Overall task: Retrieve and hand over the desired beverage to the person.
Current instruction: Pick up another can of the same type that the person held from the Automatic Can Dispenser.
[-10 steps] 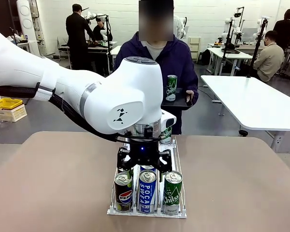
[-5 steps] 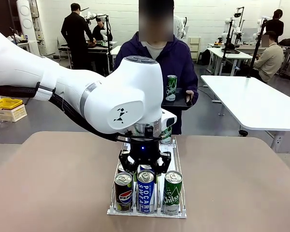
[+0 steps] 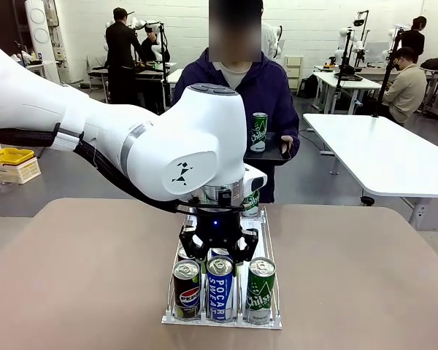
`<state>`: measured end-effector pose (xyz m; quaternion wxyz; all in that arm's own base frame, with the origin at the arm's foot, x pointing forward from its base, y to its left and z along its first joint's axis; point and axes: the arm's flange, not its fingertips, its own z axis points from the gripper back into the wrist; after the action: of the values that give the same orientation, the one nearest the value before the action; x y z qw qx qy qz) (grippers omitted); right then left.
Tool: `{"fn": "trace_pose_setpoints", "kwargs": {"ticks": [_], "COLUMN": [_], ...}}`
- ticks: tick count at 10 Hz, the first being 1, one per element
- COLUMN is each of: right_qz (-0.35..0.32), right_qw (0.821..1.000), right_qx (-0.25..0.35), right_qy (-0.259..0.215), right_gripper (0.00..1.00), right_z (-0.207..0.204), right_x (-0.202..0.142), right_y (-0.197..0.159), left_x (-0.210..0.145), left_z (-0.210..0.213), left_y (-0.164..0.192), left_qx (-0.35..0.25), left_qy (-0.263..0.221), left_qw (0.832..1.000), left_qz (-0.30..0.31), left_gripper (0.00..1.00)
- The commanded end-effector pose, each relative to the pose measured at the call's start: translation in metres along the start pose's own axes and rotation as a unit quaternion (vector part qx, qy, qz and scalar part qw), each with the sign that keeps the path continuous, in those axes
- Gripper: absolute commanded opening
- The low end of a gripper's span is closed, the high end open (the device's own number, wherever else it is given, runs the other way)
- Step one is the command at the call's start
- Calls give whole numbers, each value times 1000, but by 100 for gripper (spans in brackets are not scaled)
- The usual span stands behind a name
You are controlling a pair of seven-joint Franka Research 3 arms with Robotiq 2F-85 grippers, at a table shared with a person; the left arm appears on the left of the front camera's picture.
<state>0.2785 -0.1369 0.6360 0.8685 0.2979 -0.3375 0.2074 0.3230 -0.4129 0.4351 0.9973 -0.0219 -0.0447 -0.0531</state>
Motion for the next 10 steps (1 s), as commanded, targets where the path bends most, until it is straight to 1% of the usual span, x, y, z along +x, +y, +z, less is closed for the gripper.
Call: {"fn": "trace_pose_setpoints", "kwargs": {"ticks": [1, 3, 4, 5, 6, 8, 10], "right_qz": [6, 6, 6, 6, 6, 6, 6], "right_qw": [1000, 1000, 1000, 1000, 1000, 1000, 1000], "right_qx": [15, 15, 15, 15, 15, 15, 15], "right_qy": [-9, -9, -9, -9, -9, -9, -9], "right_gripper": [100, 100, 100, 100, 100, 100, 100], "right_z": [-1, -1, -1, -1, -1, -1, -1], "right_x": [1, 1, 1, 1, 1, 1, 1], "right_y": [-2, -2, -2, -2, -2, -2, -2], "left_x": [0, 8, 13, 15, 18, 35, 57], "left_z": [44, 123, 165, 207, 237, 280, 295], "left_y": [1, -1, -4, -8, -13, -21, -26], "left_qx": [8, -17, -21, 2, 24, 44, 58], "left_qy": [-1, -8, -22, -38, -52, -85, -87], "left_qw": [999, 999, 998, 998, 998, 995, 993], "left_qz": [-40, -51, -51, -46, -32, 12, 54], "left_gripper": [0, 0, 0, 0, 0, 0, 0]}}
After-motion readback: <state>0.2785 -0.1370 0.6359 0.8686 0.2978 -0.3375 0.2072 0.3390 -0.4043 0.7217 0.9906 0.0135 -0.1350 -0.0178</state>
